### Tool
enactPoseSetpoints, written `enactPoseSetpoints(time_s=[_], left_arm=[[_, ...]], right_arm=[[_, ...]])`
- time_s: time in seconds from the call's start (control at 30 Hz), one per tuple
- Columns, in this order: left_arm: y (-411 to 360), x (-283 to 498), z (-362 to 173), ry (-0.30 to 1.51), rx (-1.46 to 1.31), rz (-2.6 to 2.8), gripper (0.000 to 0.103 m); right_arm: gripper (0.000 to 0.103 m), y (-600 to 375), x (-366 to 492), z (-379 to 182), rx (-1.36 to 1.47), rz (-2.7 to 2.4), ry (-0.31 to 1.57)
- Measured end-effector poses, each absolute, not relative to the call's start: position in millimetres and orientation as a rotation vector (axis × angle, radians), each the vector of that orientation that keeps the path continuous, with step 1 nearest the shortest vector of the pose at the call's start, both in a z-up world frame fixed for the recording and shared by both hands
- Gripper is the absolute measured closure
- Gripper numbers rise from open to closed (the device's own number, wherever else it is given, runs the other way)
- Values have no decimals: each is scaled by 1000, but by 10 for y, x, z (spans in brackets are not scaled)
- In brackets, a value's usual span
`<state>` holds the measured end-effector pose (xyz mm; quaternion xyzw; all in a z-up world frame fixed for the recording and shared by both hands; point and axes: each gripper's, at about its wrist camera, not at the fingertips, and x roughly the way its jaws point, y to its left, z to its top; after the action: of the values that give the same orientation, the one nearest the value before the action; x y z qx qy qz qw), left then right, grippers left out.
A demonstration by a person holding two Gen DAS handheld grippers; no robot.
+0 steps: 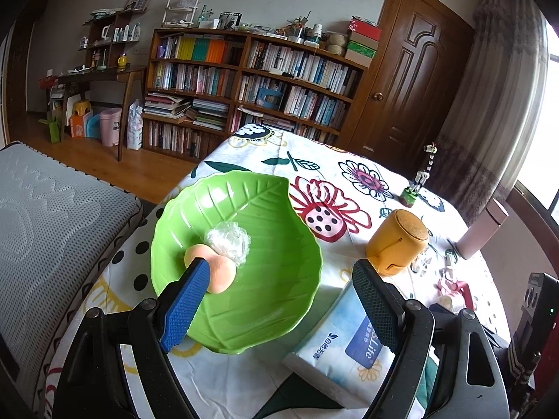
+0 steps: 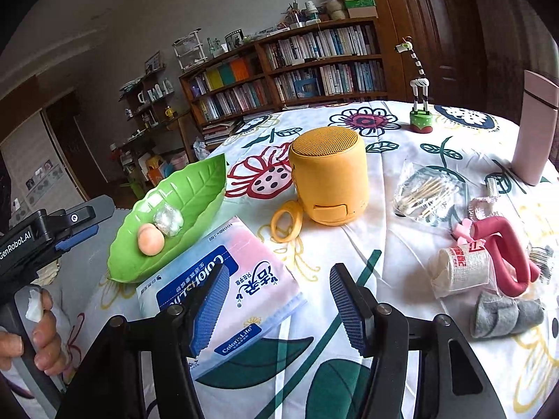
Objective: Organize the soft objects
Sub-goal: 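Withdraw both grippers from the green plate back over the table, then move the right gripper to the grey fabric roll and grasp it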
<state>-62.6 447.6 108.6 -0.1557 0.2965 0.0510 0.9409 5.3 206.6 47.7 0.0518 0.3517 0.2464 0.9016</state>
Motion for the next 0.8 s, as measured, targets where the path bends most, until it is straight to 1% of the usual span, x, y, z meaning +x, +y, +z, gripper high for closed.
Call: enactPoseSetpoints(time_s=[0.17, 0.8], left_arm=[[4333, -600, 1032, 627, -304, 83, 18], [3717, -468, 932, 692, -220, -1, 18]], right_arm=[[37, 1930, 14, 436, 119, 493, 732], [35, 1353, -80, 338, 161, 417, 741]])
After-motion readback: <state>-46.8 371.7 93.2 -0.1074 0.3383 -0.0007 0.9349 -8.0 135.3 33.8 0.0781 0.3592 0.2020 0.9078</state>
